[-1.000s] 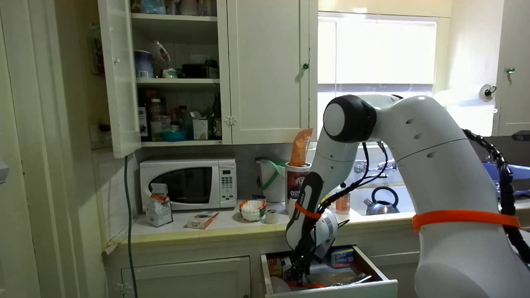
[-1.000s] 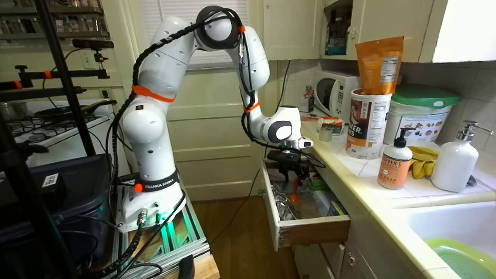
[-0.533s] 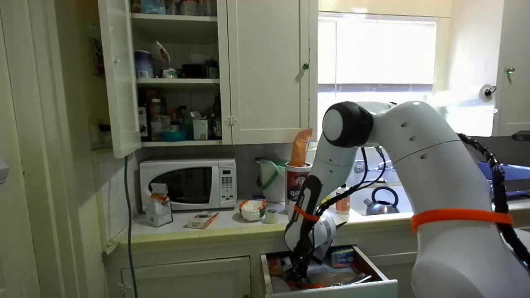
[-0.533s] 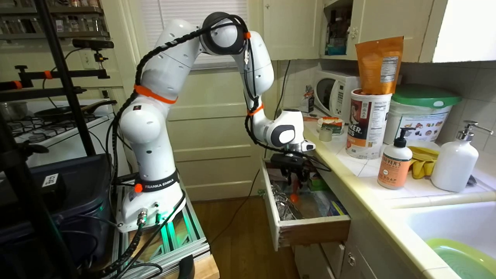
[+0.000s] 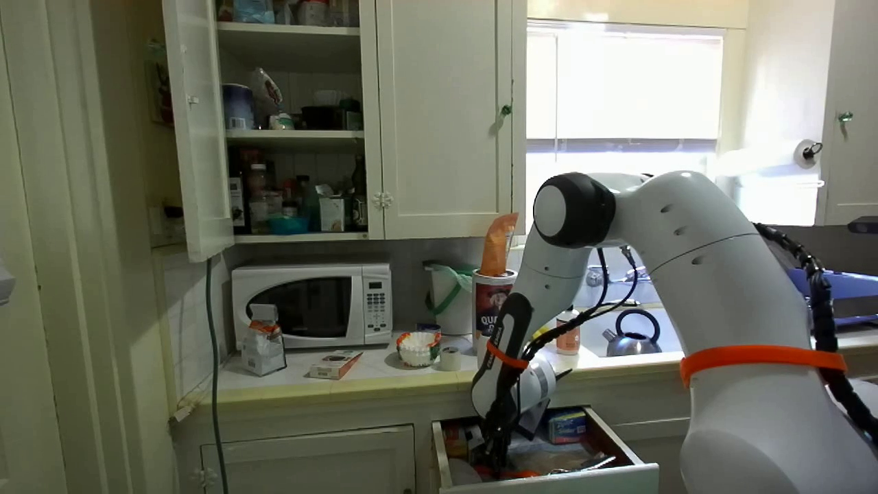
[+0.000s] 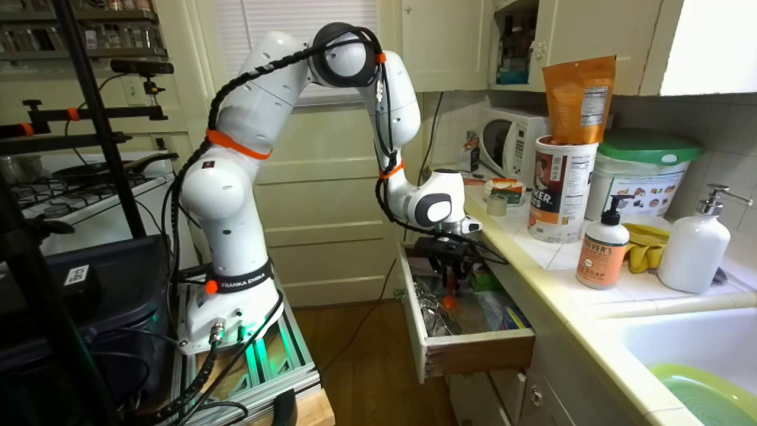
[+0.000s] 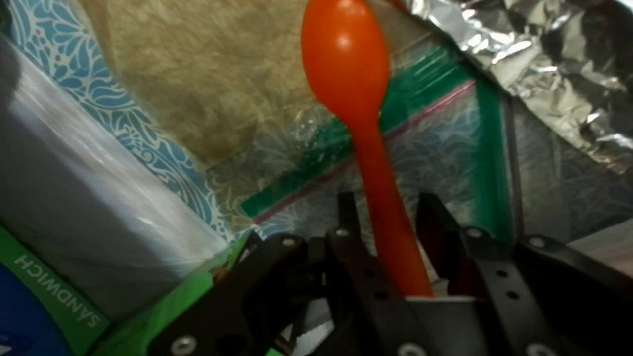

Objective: Remove the orange spoon from the drawer

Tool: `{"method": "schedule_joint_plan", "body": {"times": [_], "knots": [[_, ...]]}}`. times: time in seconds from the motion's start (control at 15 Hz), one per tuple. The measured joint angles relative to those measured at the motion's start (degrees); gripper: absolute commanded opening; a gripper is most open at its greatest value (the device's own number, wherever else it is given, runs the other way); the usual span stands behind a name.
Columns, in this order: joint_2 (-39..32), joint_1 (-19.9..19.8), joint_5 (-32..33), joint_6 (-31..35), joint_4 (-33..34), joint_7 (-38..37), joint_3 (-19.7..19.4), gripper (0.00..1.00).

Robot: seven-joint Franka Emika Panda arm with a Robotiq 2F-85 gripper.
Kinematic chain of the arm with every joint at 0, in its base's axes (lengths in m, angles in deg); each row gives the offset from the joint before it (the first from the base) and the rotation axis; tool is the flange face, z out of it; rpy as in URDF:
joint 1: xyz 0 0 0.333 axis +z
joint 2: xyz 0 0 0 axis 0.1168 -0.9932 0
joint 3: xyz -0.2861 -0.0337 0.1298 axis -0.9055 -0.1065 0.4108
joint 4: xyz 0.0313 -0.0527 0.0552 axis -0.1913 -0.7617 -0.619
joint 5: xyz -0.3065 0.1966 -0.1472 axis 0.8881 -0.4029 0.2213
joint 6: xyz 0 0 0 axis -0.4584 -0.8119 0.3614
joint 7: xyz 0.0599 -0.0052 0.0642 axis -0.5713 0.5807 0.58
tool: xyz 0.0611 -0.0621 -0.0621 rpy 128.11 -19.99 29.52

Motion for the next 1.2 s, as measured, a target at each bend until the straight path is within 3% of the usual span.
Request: {"method": "schedule_joint_plan", "body": {"times": [0.07, 0.13, 0.27, 0.33, 0.6, 1.2], "knots": [[0.0, -0.12, 0.0, 0.0, 0.0, 0.06, 0.12, 0.28], [0.0, -0.23, 0.0, 0.0, 0.0, 0.17, 0.25, 0.19], [0.0, -0.53, 0.0, 0.0, -0.01, 0.49, 0.56, 0.19], [0.0, -0.69, 0.0, 0.0, -0.01, 0.69, 0.73, 0.12], [0.2, -1.68, -0.03, 0.0, 0.04, 1.5, 1.72, 0.02], [2.07, -6.2, -2.66, -0.14, -0.87, 4.79, 6.22, 0.02]]}}
